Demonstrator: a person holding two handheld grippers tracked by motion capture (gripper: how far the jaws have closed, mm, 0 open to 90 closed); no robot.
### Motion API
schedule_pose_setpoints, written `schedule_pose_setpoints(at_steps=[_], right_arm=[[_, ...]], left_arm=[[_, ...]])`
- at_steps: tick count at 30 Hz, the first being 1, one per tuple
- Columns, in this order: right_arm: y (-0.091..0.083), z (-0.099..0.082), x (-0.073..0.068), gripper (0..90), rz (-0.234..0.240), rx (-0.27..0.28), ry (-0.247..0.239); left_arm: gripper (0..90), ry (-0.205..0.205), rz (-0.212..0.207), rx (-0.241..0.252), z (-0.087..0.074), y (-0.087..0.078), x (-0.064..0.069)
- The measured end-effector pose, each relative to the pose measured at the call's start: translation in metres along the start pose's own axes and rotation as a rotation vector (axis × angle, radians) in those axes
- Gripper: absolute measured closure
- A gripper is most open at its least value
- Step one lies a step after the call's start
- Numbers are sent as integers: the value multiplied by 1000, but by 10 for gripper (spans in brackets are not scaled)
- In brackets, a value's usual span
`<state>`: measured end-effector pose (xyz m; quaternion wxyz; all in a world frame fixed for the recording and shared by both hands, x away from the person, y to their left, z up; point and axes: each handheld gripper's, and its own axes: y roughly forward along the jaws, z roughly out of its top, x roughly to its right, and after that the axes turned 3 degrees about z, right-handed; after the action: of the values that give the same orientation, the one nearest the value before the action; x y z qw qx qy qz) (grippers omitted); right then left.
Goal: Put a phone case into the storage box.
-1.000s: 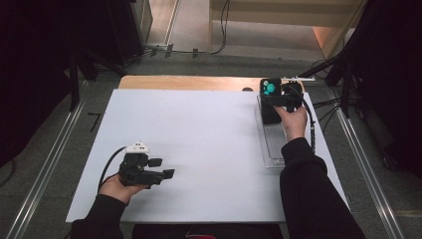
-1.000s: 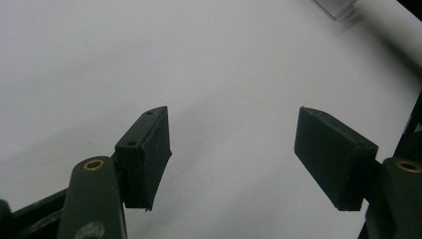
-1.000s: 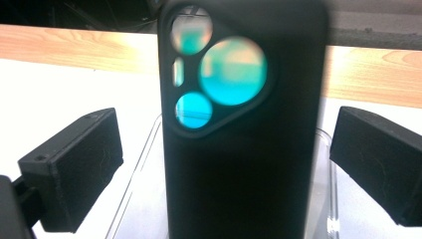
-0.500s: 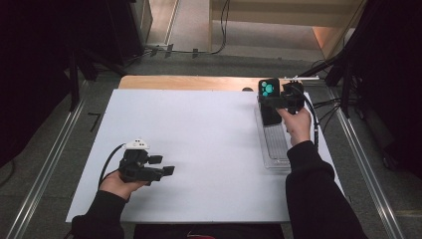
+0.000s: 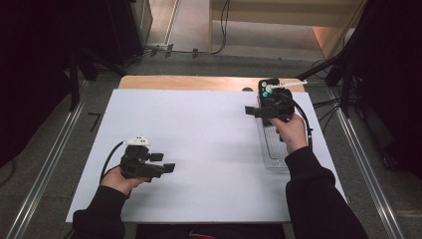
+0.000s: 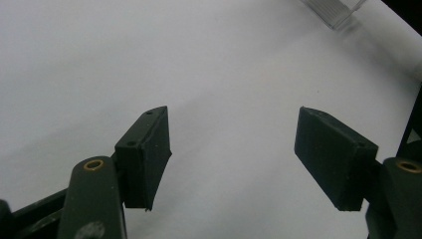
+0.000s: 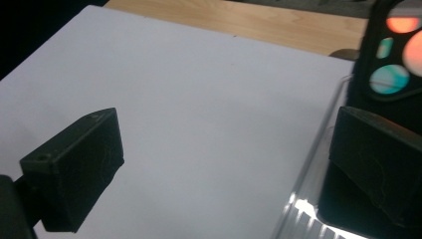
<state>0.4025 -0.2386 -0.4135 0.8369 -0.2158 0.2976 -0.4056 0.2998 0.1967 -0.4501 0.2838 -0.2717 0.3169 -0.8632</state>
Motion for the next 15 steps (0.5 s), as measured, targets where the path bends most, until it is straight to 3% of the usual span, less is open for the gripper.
schedule_pose_setpoints(at_steps=[2, 4, 15], right_arm=[[0, -3, -5, 24, 21, -10, -12], [-2, -7, -11, 117, 14, -11, -23], [-1, -31, -40, 134, 106, -107, -87]], left_arm=[[304, 2, -5, -4, 0, 1, 0], [304, 5, -3, -6, 1, 2, 1], [304, 4, -24, -3, 2, 1, 2]])
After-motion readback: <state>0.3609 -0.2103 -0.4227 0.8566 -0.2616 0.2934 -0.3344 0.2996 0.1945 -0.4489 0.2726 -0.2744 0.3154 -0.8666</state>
